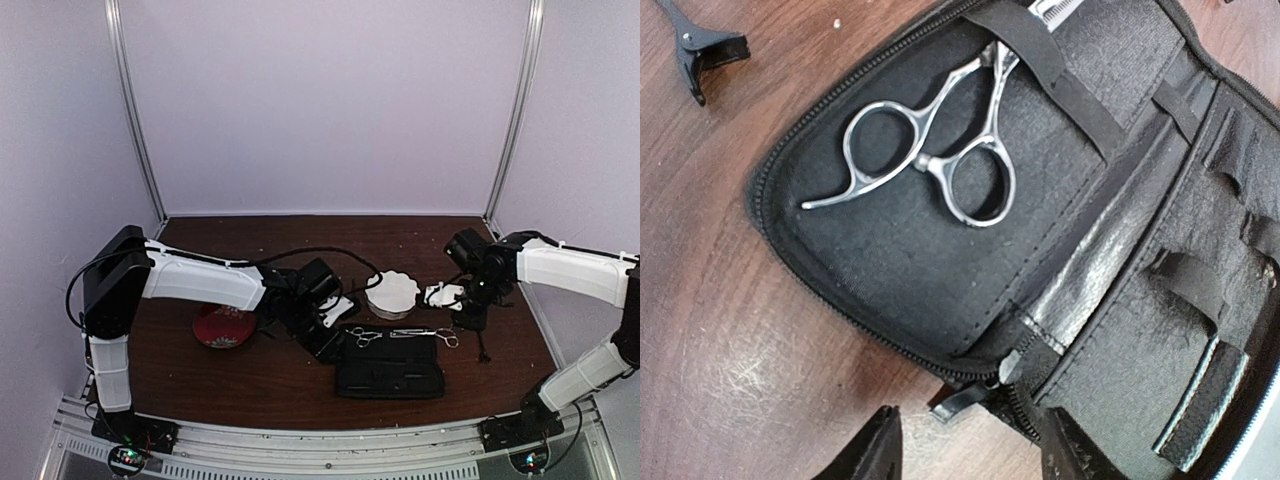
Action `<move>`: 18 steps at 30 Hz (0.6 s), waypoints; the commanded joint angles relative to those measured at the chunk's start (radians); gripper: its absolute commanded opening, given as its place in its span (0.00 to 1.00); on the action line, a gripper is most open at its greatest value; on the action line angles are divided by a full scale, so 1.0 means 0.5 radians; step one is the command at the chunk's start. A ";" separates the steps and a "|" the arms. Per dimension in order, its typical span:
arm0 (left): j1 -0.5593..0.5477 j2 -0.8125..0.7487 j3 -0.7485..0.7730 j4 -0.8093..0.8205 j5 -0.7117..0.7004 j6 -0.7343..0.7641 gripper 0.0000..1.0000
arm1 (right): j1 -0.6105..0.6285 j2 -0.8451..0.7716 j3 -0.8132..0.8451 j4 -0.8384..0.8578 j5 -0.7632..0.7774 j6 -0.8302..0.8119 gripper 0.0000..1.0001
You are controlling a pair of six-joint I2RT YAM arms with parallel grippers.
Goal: Sort the hair-cutting tools
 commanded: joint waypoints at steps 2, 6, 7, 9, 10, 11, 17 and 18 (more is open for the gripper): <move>0.004 -0.002 -0.011 0.013 0.013 -0.001 0.50 | 0.003 0.077 0.218 -0.239 0.134 -0.138 0.00; 0.004 -0.014 -0.028 0.005 -0.001 0.005 0.50 | 0.023 0.168 0.270 -0.278 0.222 -0.210 0.00; 0.004 -0.015 -0.034 0.005 -0.004 0.005 0.50 | 0.023 0.181 0.281 -0.297 0.231 -0.231 0.00; 0.004 -0.016 -0.042 0.005 -0.008 0.005 0.50 | 0.026 0.204 0.296 -0.329 0.230 -0.252 0.00; 0.005 -0.010 -0.043 0.005 -0.005 0.005 0.50 | 0.031 0.211 0.302 -0.342 0.219 -0.263 0.00; 0.006 -0.003 -0.045 0.005 -0.005 0.004 0.50 | 0.037 0.220 0.304 -0.360 0.210 -0.267 0.00; 0.006 0.019 -0.052 0.001 0.001 -0.007 0.50 | 0.088 0.254 0.281 -0.340 0.188 -0.245 0.00; 0.006 0.022 -0.052 -0.002 0.001 -0.007 0.50 | 0.093 0.260 0.285 -0.338 0.180 -0.239 0.00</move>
